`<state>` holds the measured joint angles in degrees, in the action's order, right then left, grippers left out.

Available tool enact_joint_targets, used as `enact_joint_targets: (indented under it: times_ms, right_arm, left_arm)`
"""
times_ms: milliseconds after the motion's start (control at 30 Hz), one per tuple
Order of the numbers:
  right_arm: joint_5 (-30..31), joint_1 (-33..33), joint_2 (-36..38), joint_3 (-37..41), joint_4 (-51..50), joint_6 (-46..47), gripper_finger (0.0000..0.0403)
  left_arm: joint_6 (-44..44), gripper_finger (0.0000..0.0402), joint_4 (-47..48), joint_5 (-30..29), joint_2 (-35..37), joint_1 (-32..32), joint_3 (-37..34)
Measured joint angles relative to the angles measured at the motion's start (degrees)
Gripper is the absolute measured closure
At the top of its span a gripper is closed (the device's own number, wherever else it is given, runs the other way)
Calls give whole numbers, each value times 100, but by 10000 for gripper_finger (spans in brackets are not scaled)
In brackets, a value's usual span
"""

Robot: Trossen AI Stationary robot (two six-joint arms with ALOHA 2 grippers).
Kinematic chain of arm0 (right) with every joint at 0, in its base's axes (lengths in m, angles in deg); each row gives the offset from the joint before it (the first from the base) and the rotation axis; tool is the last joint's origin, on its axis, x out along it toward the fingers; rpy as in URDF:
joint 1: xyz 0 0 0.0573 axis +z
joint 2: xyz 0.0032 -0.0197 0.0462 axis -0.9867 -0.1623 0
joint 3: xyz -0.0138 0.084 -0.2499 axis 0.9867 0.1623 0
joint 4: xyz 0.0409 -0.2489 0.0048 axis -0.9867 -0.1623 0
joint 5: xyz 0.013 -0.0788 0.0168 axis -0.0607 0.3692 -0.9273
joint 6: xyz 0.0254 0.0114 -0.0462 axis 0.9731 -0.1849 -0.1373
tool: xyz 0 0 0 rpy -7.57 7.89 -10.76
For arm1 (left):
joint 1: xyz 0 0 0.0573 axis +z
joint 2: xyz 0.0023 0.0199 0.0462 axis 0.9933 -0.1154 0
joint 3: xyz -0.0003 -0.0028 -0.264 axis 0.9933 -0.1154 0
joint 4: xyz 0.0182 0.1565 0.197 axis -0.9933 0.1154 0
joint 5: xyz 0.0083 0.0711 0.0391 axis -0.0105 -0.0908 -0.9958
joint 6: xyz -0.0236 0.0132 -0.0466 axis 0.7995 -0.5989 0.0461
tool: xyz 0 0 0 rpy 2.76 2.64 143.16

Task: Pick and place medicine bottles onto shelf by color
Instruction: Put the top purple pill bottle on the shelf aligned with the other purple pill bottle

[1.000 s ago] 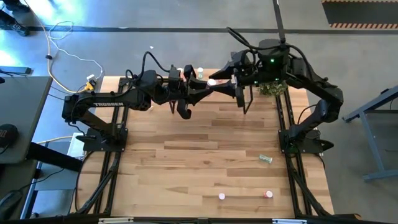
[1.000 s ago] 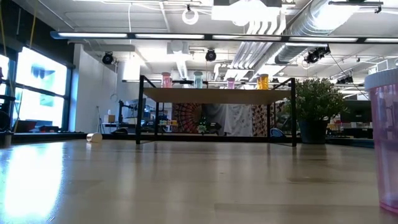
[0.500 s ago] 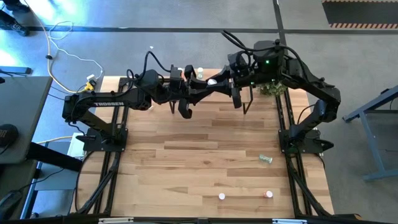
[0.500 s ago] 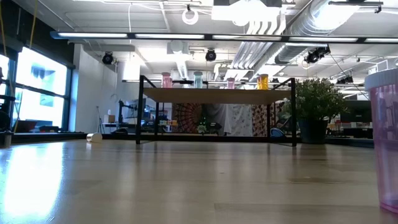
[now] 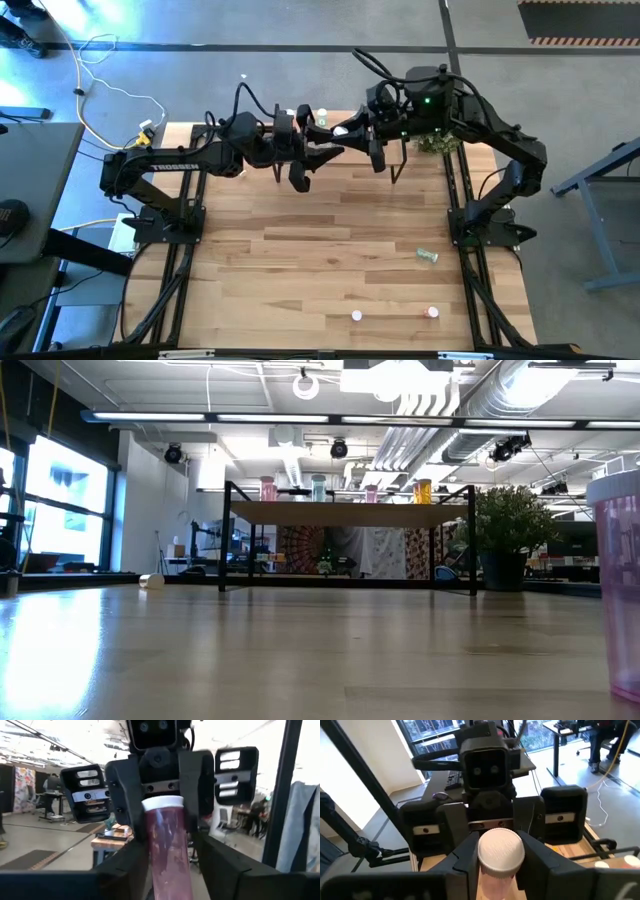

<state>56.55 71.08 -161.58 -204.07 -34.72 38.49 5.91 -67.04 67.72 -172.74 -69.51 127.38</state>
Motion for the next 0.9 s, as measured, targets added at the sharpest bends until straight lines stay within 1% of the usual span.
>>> enact_joint_targets:
  times_ms: [233, 367, 467, 633, 800, 900]
  right_arm:
    - [65, -2, -15, 7, -16, 181, 308]
    - [287, -2, 6, 7, -131, 261, 308]
    - [443, -1, 70, 7, -222, 270, 307]
    - [772, -2, 290, 7, -256, 150, 307]
    - [1442, -20, 650, 7, -351, -298, 307]
    - [2083, -20, 902, 7, -505, -621, 307]
  left_arm:
    - [-82, 179, 215, -9, 0, 61, 0]
    - [-39, 153, 288, -42, 57, 150, 0]
    - [-41, 148, 460, -120, 143, 230, 0]
    - [-35, 150, 835, -212, 359, 397, 2]
    - [-246, 151, 1216, -490, 584, 464, 2]
    - [-471, 151, 1489, -671, 735, 482, 2]
